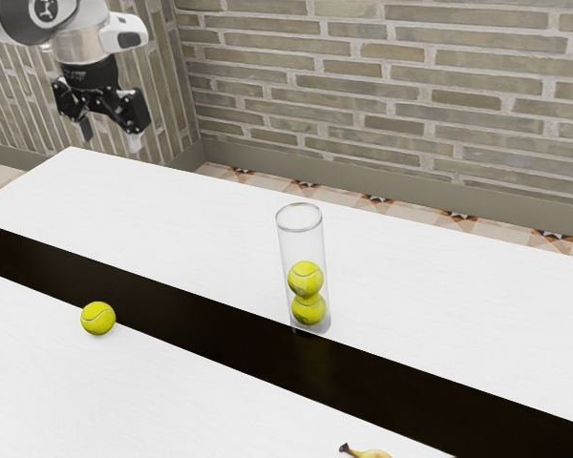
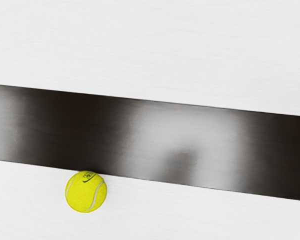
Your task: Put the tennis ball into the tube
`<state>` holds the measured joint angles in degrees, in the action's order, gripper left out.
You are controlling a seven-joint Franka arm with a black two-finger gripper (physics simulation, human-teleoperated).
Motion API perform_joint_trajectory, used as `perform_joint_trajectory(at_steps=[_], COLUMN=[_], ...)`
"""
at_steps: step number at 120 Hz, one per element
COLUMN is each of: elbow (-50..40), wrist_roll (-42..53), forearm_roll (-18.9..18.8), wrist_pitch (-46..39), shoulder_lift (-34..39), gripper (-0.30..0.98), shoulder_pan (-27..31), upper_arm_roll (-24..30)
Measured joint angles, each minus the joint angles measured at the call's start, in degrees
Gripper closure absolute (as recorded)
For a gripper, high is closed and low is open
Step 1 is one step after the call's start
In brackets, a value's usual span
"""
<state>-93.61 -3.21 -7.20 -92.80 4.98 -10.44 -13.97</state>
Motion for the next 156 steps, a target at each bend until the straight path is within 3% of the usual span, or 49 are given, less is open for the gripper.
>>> perform_joint_trajectory(at_steps=[24, 52, 70, 88, 120, 156], elbow=[-3.19, -20.55, -23.22, -23.22, -22.09, -22.64], wrist_roll=[-0.97, -1.72, -1.33, -0.27, 3.55, 6.9], forearm_roll=[-0.02, 3.0, 5.65, 7.56, 12.9, 14.43], wrist_pitch=[-0.26, -7.8, -15.19, -20.93, -27.47, -29.58], shoulder_lift=[0.4, -1.78, -8.41, -14.01, -20.44, -22.53], gripper=[0.0, 0.0, 0.0, 0.0, 0.0, 0.0], shoulder_pan=[2.15, 17.57, 24.96, 22.4, 24.53, 24.64], upper_arm_roll=[-0.03, 0.56, 3.59, 3.8, 3.29, 3.25])
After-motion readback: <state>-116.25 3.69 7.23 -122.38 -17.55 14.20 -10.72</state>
